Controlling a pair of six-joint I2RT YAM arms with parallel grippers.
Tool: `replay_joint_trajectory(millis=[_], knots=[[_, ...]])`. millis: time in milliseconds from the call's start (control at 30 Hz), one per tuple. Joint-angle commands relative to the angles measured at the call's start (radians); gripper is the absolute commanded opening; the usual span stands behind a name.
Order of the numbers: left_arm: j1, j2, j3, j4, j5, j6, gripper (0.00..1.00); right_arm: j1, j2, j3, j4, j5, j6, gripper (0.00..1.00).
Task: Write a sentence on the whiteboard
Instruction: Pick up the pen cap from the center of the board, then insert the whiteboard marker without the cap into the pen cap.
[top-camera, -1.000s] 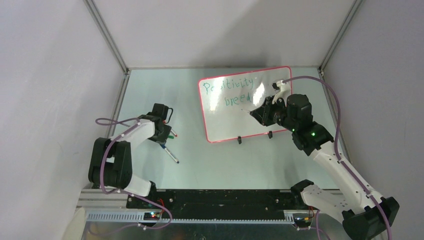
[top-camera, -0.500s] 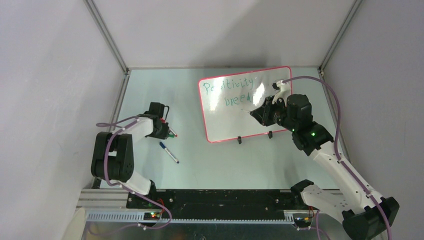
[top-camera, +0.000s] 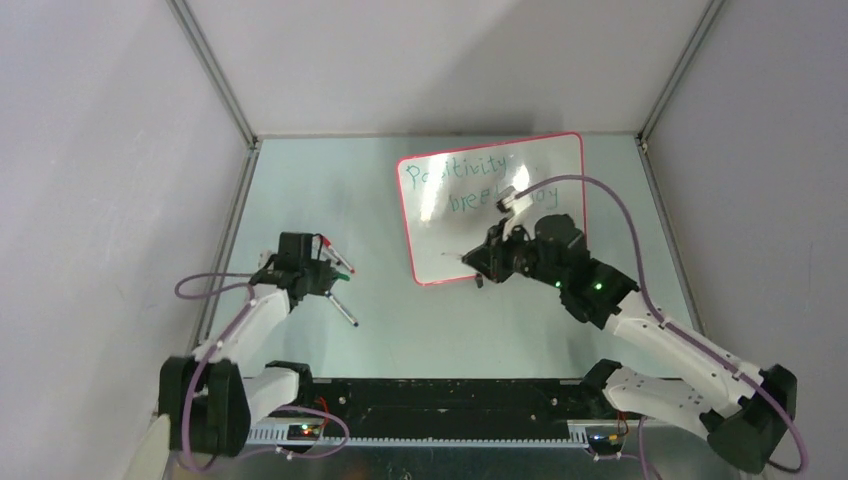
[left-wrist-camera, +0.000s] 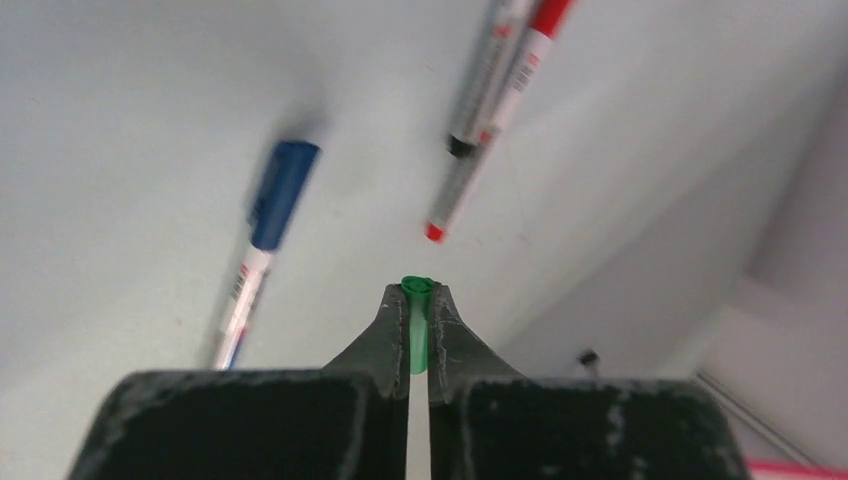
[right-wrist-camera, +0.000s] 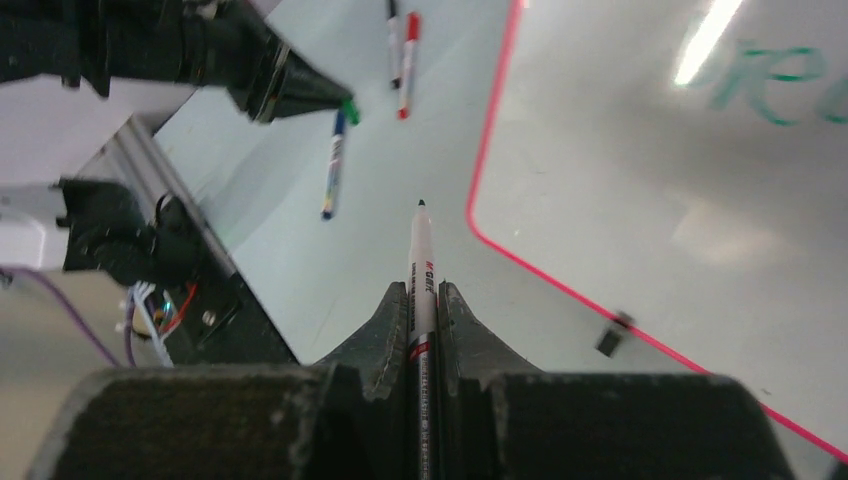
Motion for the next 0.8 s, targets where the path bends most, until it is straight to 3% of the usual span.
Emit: replay_joint_trajectory(millis=[0, 133, 300, 767], knots=[[0.006, -0.166, -0.052, 0.064, 0.148, 0.016, 0.00, 0.184, 0.039, -0.032, 0.193, 0.097, -0.088, 0.00], [0.006, -0.323, -0.126, 0.151, 0.278, -0.021, 0.00, 0.324, 0.090, -0.055, 0.311, 0.257, -0.136, 0.00], [0.006, -0.395, -0.158, 0.221, 0.417, -0.098, 0.00, 0.443, 0.135, -0.091, 0.464, 0.342, -0.191, 0.00], [0.005, -0.524, -0.145, 0.231, 0.519, -0.168, 0.00, 0.525, 0.273, -0.065, 0.551, 0.426, -0.237, 0.00]])
